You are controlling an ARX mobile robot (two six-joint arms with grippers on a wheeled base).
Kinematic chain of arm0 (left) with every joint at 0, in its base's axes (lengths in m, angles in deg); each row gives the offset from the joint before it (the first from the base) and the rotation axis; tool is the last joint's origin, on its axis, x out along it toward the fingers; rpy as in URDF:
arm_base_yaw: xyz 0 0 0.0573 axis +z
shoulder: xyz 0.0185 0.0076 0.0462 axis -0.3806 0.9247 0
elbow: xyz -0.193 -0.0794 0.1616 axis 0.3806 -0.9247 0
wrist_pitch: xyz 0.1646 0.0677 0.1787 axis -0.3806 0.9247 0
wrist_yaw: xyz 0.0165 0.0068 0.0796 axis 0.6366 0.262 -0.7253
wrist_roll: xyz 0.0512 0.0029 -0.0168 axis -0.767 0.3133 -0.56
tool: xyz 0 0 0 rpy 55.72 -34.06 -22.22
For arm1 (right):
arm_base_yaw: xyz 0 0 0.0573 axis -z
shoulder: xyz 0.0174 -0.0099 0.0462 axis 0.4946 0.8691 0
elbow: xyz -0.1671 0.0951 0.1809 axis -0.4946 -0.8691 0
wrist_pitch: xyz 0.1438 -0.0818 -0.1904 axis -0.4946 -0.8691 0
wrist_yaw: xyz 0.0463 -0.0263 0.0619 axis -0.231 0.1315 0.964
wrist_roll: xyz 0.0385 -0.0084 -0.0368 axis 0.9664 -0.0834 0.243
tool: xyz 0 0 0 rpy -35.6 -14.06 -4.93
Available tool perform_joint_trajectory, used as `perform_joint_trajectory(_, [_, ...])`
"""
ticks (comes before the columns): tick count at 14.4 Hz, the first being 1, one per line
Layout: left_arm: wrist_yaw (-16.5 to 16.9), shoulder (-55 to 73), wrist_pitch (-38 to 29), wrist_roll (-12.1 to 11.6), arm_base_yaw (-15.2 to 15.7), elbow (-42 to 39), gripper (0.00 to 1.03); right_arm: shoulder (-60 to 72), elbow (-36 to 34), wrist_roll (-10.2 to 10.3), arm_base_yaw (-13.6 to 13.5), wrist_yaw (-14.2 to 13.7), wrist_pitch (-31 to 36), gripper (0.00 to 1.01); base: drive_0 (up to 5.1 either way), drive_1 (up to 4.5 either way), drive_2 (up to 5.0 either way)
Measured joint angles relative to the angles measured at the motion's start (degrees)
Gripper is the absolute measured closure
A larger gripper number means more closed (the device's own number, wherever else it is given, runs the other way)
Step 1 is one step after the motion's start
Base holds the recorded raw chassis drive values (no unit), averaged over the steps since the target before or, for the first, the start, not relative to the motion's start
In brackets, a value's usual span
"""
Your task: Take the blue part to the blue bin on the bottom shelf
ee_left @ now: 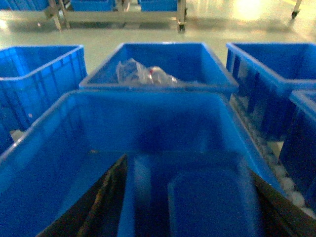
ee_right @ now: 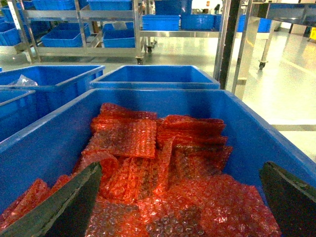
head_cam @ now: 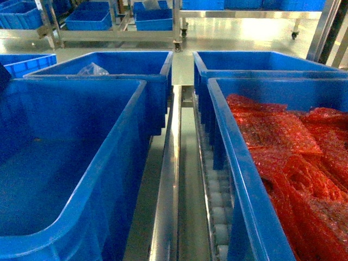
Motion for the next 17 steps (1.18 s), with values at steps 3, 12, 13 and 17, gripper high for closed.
perform_joint_trajectory(3, [-0.02,-0.37,-0.04,1.07,-0.02,-0.22,0.04,0.0,0.0,0.0,0.0,0.0,0.0,0.03,0.0,0.0,0.0])
perform_joint_trajectory(12, [17.42,-23.91,-4.13,-0.87,16.33,-19.63,1.01,0.0,0.0,0.0,0.0,0.02,0.0,0.03,0.0,0.0,0.0])
perform_joint_trajectory(13, [17.51,-26.01,-2.67,-0.85,18.23,-20.24,1.01,0.0,0.0,0.02,0.0,-0.02,-0.02,0.03,0.0,0.0,0.0])
perform_joint_trajectory(17, [18.4,-30.56,-1.86,-0.96,17.7,-22.82,1.01,0.0,0.0,0.0,0.0,-0.02,0.0,0.03,0.0,0.0,0.0])
